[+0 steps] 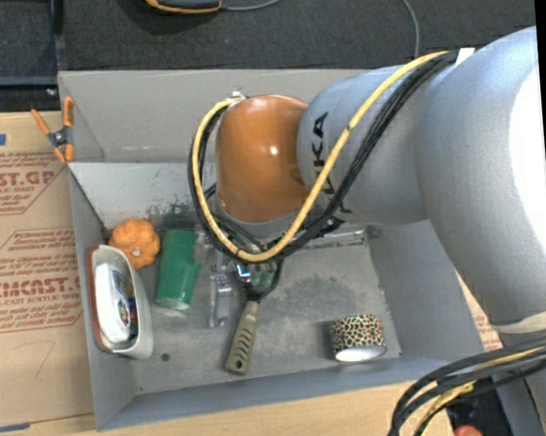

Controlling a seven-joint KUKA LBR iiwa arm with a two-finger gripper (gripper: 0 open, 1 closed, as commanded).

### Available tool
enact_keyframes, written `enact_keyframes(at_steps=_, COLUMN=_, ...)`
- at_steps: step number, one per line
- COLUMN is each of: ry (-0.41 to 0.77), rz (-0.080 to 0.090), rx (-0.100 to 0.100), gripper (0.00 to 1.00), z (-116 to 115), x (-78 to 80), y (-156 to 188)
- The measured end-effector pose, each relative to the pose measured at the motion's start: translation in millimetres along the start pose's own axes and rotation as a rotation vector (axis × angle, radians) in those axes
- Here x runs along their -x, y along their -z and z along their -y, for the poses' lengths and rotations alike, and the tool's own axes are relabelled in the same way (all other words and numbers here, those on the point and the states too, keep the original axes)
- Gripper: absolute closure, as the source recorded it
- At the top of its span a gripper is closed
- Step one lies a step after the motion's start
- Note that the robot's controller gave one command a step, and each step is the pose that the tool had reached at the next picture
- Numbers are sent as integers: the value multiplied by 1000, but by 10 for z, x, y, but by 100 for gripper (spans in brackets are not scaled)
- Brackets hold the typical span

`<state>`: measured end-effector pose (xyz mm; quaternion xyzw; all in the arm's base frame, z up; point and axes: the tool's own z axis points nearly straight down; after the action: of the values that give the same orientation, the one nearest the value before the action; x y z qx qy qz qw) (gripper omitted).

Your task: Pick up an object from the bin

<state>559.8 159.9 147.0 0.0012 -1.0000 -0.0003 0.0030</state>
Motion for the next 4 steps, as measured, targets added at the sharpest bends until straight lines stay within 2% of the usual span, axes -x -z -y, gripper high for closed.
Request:
enact_keyframes(at_steps=1, ry=-2, rz=7, rx=1, gripper=0, z=9, x=17, y=49)
enact_keyframes(at_steps=2, ry=481, rz=0, rx=0, gripper=0, z=716, x=-368, y=-781)
enact_keyframes(at_steps=3, ry=544, rz=11, rx=1, gripper=0, z=107, x=232, y=-448)
enact_keyframes(at_steps=4, ry=490, rz=-10, rx=-1, gripper=0, z=596, x=-241, y=-724)
